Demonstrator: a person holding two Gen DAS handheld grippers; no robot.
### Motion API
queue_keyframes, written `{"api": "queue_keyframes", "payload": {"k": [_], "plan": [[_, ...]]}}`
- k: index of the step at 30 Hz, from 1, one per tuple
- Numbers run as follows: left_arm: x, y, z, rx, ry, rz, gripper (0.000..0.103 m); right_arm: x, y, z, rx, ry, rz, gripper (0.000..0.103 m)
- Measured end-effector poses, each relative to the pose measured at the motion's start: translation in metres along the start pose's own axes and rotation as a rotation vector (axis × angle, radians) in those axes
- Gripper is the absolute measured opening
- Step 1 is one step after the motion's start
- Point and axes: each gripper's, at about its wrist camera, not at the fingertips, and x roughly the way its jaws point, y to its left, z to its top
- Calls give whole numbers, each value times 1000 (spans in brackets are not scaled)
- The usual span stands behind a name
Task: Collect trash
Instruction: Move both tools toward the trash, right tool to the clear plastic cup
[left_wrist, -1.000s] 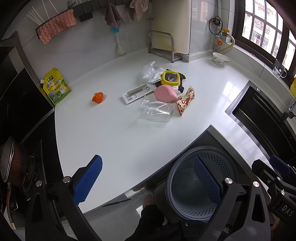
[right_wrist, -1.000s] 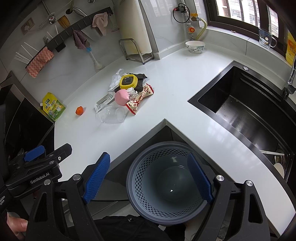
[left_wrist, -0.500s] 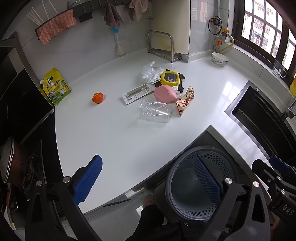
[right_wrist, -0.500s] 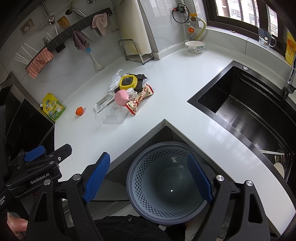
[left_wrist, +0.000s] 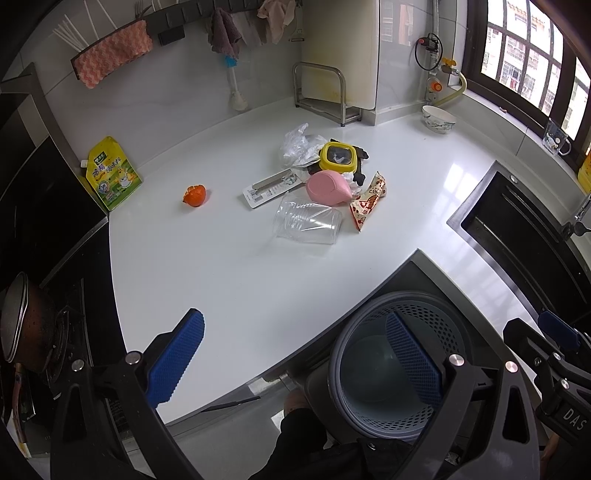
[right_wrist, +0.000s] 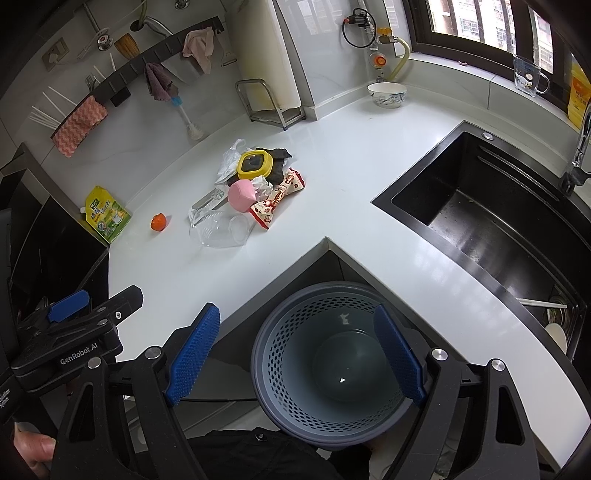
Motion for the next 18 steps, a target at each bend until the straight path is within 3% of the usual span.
{"api": "queue_keyframes", "payload": {"k": [10,18], "plan": [[-3,0,-13,-75,27,36,97,2,-15,-7,-4,8,34,82],[0,21,-41,-135,72,127,97,15,-22,-13,-56,16,121,82]]}}
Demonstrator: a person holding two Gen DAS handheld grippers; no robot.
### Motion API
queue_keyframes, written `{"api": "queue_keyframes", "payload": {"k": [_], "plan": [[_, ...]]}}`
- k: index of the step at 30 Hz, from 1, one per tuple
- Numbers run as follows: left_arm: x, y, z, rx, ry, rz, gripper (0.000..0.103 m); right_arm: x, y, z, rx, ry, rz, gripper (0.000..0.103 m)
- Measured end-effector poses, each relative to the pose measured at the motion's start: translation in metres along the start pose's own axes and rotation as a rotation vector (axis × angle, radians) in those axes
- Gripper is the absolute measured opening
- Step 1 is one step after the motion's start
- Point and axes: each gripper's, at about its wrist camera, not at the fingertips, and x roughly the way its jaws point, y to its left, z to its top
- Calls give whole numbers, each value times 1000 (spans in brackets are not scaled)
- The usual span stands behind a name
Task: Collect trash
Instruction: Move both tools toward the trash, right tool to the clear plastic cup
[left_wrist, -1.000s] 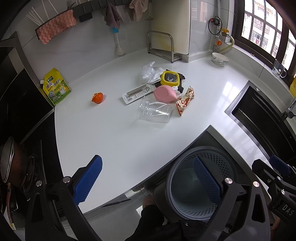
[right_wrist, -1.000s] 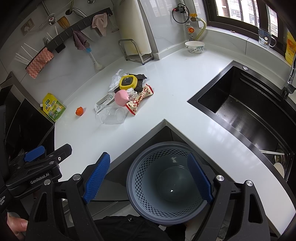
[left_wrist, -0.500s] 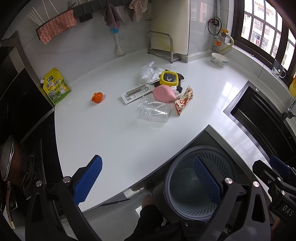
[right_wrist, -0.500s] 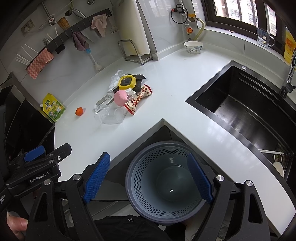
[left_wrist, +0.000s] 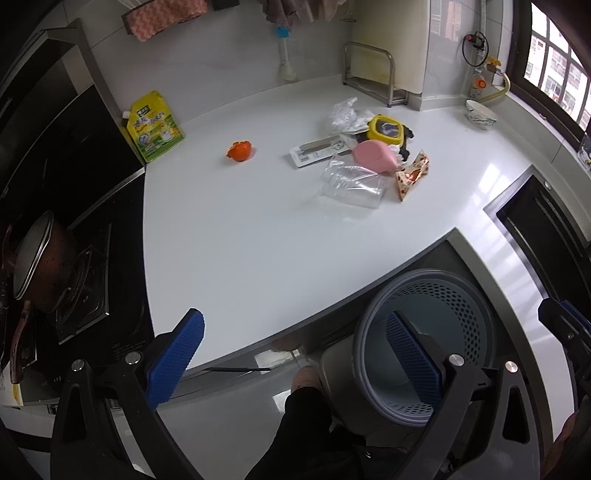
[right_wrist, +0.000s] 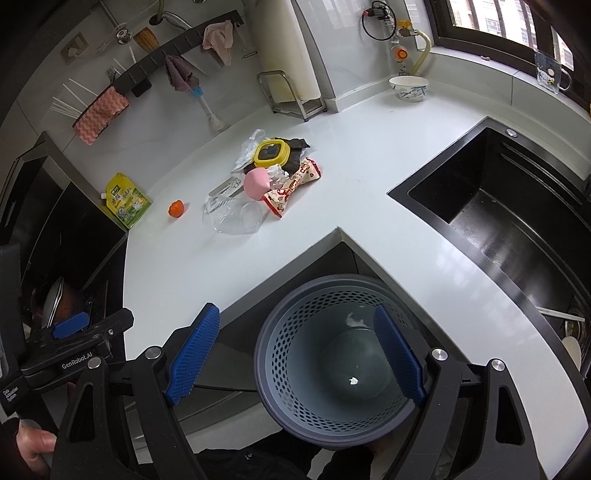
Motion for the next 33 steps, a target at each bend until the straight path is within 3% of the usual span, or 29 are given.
{"api": "queue_keyframes", "payload": {"k": [3,9,15,21,33], "plan": [[1,16,-3,-34,-1,26,97,10,2,2,-12,13,34,82],[13,40,16,-79,-24,7,97,25,19,17,-68,-12,35,82],[39,56,57,-31,-63,-18,97,51,47,41,-136,-52,9,82],[79,78,92,-4,-62,-19,97,102,70,73,-214,-41,64,82],[150,113,118,-27,-32,-52,97,219,123,105,-597,83,101,82]]}}
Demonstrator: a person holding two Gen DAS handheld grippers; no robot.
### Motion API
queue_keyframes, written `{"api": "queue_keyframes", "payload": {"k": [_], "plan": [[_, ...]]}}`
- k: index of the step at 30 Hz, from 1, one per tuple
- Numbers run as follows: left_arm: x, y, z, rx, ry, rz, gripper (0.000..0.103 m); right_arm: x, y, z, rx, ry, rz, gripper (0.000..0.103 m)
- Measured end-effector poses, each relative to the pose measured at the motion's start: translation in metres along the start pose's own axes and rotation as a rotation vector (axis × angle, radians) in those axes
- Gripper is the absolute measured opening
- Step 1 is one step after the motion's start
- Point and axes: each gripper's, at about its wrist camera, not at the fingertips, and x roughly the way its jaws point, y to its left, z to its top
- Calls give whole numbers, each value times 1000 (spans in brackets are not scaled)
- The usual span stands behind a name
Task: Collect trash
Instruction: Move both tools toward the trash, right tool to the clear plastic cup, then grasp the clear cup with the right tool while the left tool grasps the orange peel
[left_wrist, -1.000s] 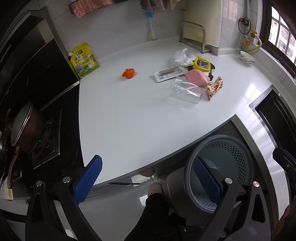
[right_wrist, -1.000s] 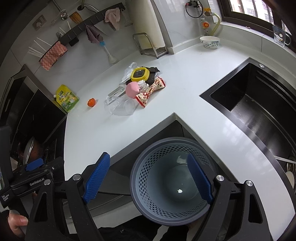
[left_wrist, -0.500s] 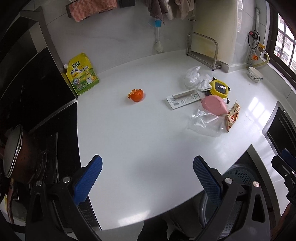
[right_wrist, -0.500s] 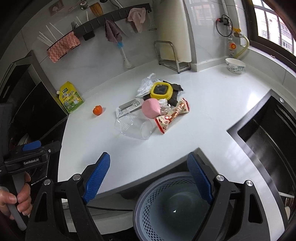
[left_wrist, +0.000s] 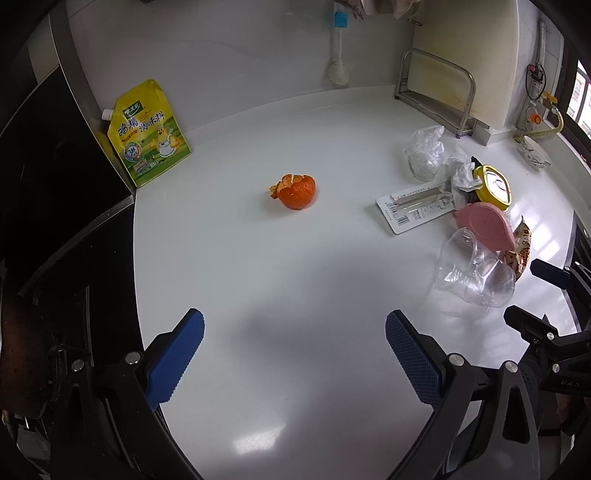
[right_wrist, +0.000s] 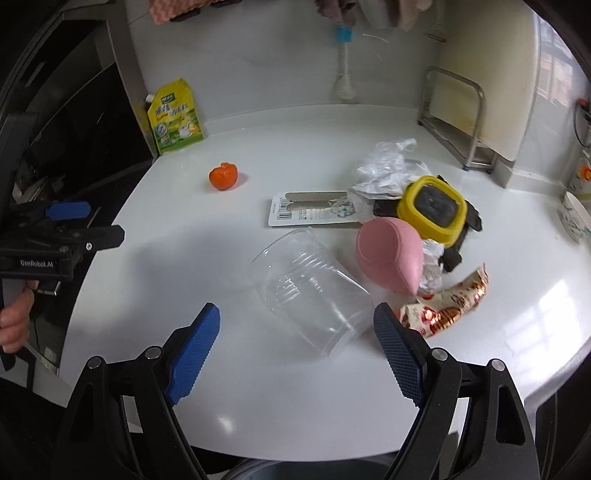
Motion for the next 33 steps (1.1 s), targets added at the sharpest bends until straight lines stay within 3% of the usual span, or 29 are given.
{"api": "queue_keyframes", "payload": {"k": [5,15,19,25,33], "plan": [[18,14,4,-19,28,-3,97,35,1,10,-83,55,3,82],[41,23,22,-8,37,-15,97,72,-6,20,-115,115,-29,82],[52,22,33,9,29,-23,97,82,-8,24,-94,127,-38,81],[74,27,49,23,4,-64,97,81,-6,20,-34,74,-79,75],[113,31,67,46,14,-101,97,69,-9,11,162,29,-99,70]]}}
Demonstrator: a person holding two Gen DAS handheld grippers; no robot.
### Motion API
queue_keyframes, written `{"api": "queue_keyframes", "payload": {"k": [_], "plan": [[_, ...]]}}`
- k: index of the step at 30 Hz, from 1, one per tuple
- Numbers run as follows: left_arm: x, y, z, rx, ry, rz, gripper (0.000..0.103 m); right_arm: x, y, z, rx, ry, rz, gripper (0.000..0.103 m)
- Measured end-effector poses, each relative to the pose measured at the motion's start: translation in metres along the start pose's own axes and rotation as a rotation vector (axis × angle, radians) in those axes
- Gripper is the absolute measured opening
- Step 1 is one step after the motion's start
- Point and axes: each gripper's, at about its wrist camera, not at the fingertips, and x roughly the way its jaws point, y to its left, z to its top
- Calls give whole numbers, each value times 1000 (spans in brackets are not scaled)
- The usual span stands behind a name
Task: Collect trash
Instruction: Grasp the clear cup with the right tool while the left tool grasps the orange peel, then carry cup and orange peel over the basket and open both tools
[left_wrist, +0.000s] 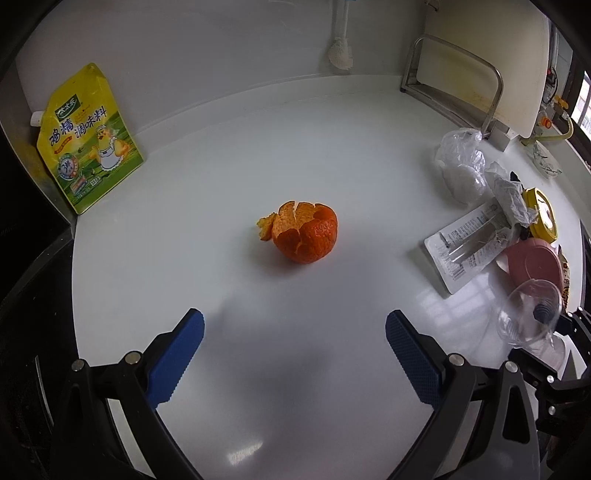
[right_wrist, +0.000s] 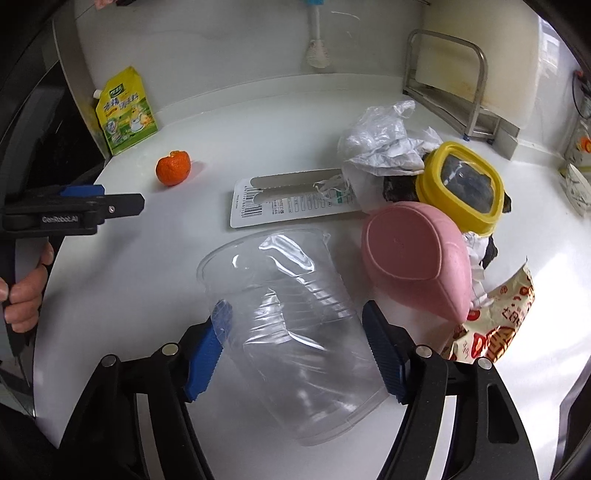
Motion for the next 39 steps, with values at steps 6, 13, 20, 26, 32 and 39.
{"api": "queue_keyframes", "payload": {"k": [6,13,20,26,32,39], "plan": [[27,3,17,-20,2,18,97,-14,-6,-3,173,-44,-6,69],[52,-6,35,-18,-3,31,97,-24,-5,-10,293,-66,-10,69],[48,-14,34,1,-57,-2,61,-34,-7,-14,352,-87,-20,69],[37,-9,35,-21,-49,-37,30,-41,-5,-19,371,-97,-22,69],[7,-9,16,4,-55,-36,29,-56,-1,-29,386,-112,-17,69],[-44,-26,-16,69,-45,-53,29,-90,2,-57,439,-129,-8,69]]}}
